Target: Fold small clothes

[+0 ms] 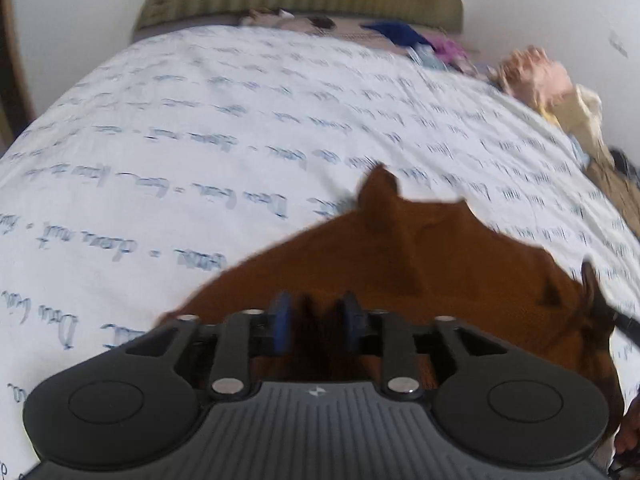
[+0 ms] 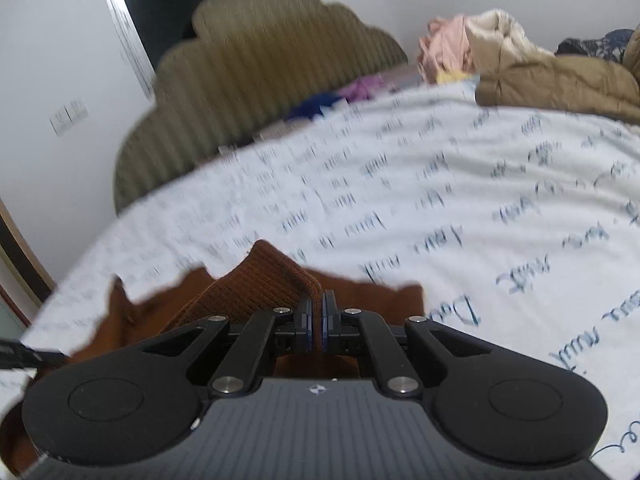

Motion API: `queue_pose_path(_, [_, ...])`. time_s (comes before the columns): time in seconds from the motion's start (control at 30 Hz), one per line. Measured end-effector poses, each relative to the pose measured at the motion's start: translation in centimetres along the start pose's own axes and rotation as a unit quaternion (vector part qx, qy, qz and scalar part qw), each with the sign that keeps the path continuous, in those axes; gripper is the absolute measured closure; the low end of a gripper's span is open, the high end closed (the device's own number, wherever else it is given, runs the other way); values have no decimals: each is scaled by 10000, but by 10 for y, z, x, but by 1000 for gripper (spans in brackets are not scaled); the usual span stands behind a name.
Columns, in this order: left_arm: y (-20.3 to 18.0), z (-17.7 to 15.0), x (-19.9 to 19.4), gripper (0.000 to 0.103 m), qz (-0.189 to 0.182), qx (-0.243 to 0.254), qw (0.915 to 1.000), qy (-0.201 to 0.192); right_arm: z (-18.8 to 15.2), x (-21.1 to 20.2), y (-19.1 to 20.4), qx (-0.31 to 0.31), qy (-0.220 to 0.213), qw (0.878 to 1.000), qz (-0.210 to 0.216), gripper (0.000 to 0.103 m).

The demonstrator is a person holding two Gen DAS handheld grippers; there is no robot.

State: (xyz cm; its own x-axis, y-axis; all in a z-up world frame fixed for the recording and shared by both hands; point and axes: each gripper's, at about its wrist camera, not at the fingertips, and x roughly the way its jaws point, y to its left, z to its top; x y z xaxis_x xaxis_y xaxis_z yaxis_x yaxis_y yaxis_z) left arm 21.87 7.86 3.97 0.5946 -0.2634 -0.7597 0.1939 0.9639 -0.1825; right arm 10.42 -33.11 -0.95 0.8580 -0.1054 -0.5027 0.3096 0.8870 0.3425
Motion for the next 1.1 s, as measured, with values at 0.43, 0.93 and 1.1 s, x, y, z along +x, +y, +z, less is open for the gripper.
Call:
queue_pose_path(0.43, [10, -72, -79, 28, -13, 1590, 9852, -633, -5, 6, 3, -216, 333, 9992, 27, 87])
queue_pose_path(0.93, [40, -130, -102, 99, -208, 2243, 9732, -455, 6, -8, 1, -268, 208, 9994, 111, 94])
queue_pose_path(1.1, [62, -113, -95, 95, -448, 1301, 9904, -100, 1, 3, 5, -418, 437, 9980, -184, 93])
